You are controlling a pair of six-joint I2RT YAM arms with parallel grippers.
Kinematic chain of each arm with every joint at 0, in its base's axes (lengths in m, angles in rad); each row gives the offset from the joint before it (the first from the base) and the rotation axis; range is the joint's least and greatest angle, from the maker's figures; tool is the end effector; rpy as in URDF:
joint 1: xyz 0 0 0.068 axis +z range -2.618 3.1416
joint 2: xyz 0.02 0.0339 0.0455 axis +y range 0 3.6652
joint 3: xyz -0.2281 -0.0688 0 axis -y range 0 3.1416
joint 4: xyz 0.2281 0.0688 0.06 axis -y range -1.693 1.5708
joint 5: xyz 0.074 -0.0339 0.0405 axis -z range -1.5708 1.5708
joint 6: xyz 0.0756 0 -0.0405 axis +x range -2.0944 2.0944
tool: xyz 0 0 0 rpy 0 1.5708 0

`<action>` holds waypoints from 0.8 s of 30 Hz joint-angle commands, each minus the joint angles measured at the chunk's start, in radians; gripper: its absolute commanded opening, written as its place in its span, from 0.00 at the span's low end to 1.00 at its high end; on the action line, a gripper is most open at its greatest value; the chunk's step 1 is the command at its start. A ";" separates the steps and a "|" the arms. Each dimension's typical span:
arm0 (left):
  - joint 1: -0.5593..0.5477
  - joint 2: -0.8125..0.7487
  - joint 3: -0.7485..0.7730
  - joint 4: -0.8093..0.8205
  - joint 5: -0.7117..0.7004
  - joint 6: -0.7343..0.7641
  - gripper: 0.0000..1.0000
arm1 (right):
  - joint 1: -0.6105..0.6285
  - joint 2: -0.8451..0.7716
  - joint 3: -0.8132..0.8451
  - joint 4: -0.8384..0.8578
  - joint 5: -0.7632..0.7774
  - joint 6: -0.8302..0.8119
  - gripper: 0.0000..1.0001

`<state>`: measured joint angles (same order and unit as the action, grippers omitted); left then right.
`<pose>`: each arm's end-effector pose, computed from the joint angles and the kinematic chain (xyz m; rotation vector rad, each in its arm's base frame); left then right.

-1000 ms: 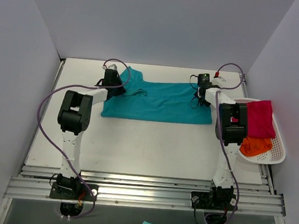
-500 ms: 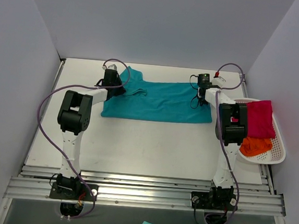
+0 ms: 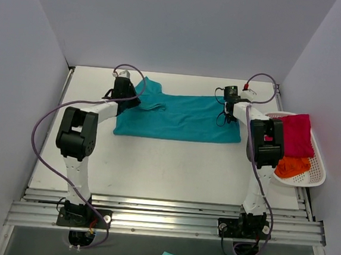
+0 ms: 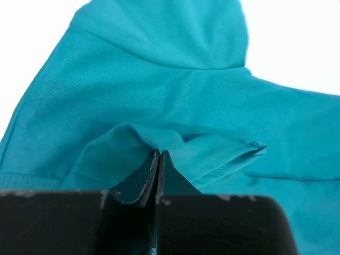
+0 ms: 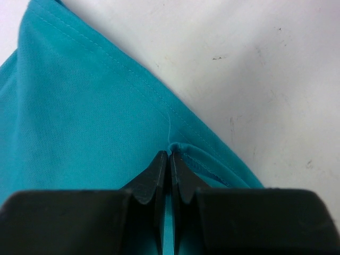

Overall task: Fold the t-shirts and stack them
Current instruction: Fold the tshirt

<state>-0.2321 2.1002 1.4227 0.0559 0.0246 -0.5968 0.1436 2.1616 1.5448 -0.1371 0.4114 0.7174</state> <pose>0.4590 -0.1104 0.1270 -0.3915 2.2011 -0.4877 0.4718 0.0377 0.1219 0.8279 2.0911 -0.0202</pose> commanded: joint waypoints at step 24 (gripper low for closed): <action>-0.151 -0.768 -0.438 -0.180 -0.205 -0.015 0.02 | 0.129 -0.660 -0.481 -0.058 0.104 0.045 0.00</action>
<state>-0.3595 1.4254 1.0237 -0.0780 -0.1196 -0.5953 0.2695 1.5841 1.1263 -0.1665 0.4622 0.7395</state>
